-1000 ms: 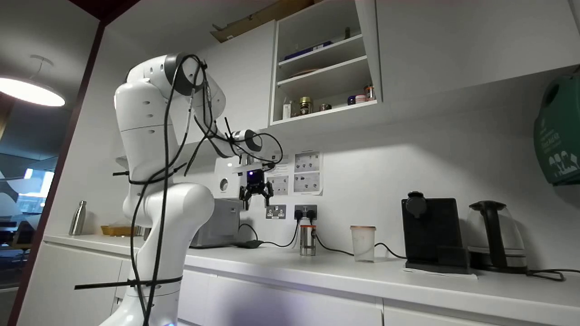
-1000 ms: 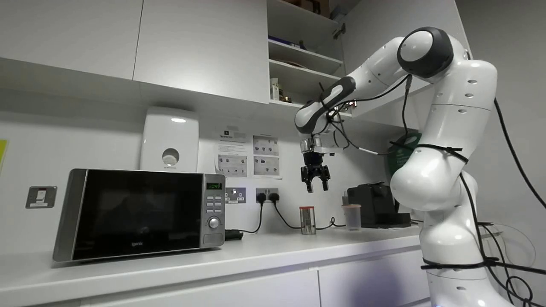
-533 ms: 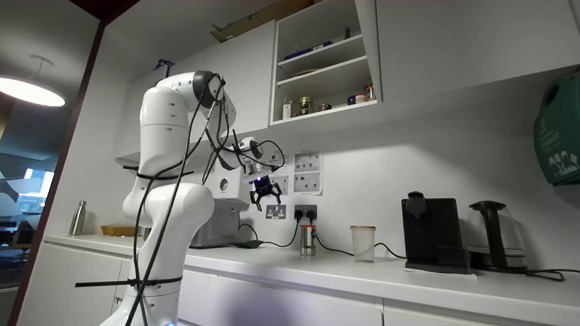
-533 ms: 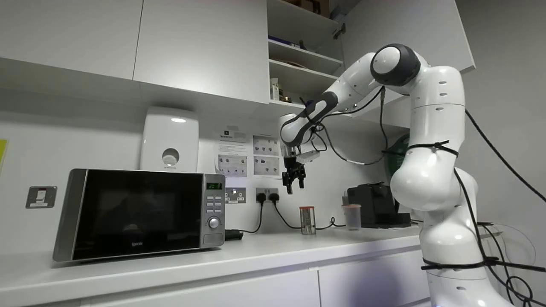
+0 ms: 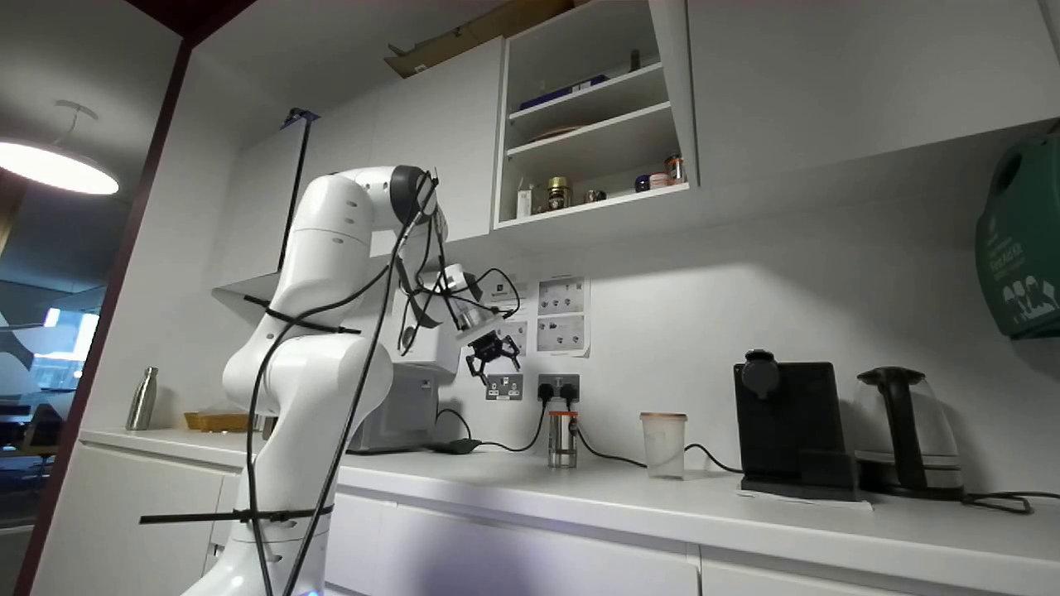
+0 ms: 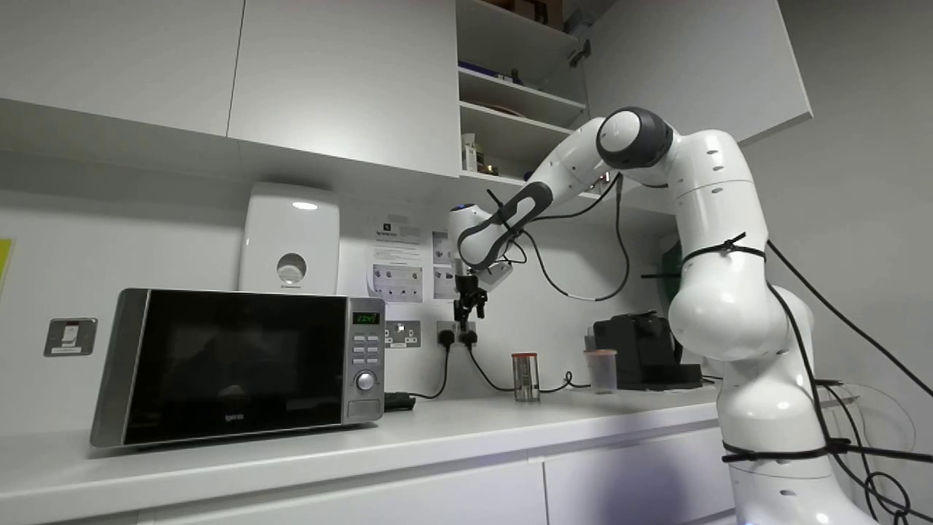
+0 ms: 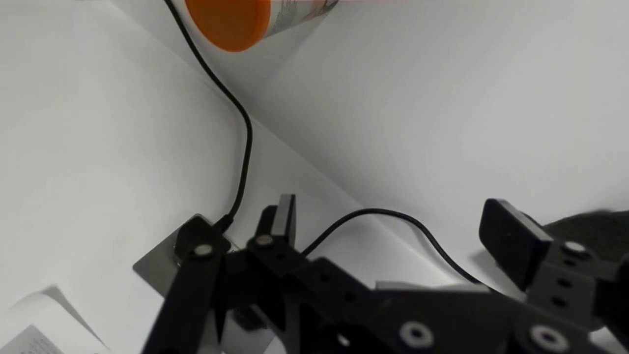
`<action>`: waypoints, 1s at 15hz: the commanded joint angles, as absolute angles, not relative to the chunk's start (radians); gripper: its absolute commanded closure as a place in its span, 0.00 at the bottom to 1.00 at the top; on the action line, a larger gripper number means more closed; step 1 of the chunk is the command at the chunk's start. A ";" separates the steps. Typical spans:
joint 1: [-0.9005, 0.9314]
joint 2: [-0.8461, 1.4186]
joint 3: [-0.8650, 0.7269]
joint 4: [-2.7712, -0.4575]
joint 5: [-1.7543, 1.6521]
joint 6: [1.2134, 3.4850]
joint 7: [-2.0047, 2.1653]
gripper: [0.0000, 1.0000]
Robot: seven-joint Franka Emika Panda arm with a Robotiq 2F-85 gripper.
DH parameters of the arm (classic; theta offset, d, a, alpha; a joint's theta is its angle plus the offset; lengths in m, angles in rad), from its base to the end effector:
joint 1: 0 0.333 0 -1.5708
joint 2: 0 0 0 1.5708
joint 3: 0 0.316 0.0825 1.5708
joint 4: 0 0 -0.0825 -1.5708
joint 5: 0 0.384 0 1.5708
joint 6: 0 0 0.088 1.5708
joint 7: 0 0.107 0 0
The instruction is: Turn off the left switch of the socket
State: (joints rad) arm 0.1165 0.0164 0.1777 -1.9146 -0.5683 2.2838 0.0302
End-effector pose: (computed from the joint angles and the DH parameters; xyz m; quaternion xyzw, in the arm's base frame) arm 0.5751 0.1605 0.5230 0.9183 0.2662 0.2053 0.2092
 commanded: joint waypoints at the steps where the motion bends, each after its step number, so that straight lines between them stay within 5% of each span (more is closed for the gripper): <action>1: 0.131 0.028 0.164 -1.902 -0.583 2.282 0.041 0.00; 7: 0.127 0.030 0.160 -1.906 -0.572 2.315 0.027 0.00; 15: 0.101 0.093 0.090 -1.884 -1.057 2.330 -0.007 0.00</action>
State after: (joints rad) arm 0.1100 0.0541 0.1127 -1.9136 -0.9188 2.3180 0.0250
